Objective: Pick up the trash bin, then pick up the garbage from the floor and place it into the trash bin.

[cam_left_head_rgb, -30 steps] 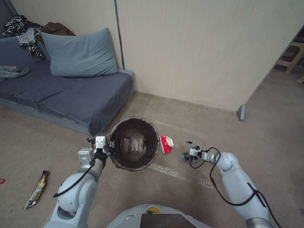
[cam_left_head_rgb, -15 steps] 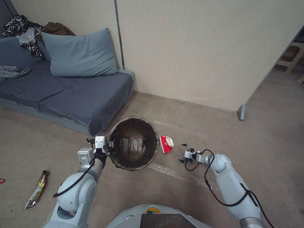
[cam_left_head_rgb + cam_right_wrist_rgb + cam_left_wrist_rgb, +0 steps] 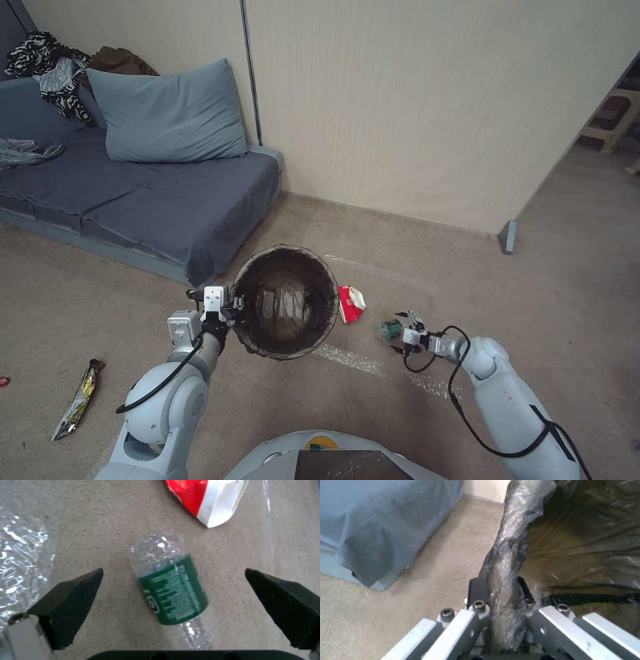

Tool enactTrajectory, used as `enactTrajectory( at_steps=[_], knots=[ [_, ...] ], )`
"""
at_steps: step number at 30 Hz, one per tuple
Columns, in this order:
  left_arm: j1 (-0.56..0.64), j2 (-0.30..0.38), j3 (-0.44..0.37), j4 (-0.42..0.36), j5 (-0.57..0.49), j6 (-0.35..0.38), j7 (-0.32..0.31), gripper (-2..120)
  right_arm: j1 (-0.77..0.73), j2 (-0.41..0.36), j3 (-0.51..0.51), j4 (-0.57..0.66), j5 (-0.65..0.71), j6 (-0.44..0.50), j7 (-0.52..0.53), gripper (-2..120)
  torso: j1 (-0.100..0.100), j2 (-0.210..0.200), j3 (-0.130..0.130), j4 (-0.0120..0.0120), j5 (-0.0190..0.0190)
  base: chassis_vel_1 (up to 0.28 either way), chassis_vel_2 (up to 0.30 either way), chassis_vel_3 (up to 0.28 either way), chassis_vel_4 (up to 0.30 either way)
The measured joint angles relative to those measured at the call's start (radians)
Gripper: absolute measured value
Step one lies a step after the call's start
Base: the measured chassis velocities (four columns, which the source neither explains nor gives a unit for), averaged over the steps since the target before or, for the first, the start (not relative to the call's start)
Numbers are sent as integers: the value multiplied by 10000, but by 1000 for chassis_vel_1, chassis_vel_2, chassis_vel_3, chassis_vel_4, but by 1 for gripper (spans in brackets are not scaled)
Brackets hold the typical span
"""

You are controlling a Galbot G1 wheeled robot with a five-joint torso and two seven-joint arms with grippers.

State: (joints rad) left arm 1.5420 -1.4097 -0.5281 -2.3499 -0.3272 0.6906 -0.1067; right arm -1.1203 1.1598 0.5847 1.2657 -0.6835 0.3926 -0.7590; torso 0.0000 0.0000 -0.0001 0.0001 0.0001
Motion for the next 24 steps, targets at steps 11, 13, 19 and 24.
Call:
enactTrajectory(
  at_steps=[11,13,19,24],
  knots=[
    [91,22,19,-73,29,0,-4,2,594,362,56,-1169,-214,314,198,100,0,0,0,3,1,0,0,0,0],
    [115,13,-18,-85,35,0,-9,2,791,450,46,-1539,-326,373,228,100,0,0,1,1,-3,0,0,0,0],
    [132,17,-119,-96,34,0,-22,2,1040,546,32,-2207,-424,509,334,100,0,0,1,-2,-2,0,0,0,0],
    [137,-13,-128,-75,33,4,-46,2,1259,614,100,-2792,-476,608,414,100,0,0,1,-1,-3,0,0,0,0]
  ],
)
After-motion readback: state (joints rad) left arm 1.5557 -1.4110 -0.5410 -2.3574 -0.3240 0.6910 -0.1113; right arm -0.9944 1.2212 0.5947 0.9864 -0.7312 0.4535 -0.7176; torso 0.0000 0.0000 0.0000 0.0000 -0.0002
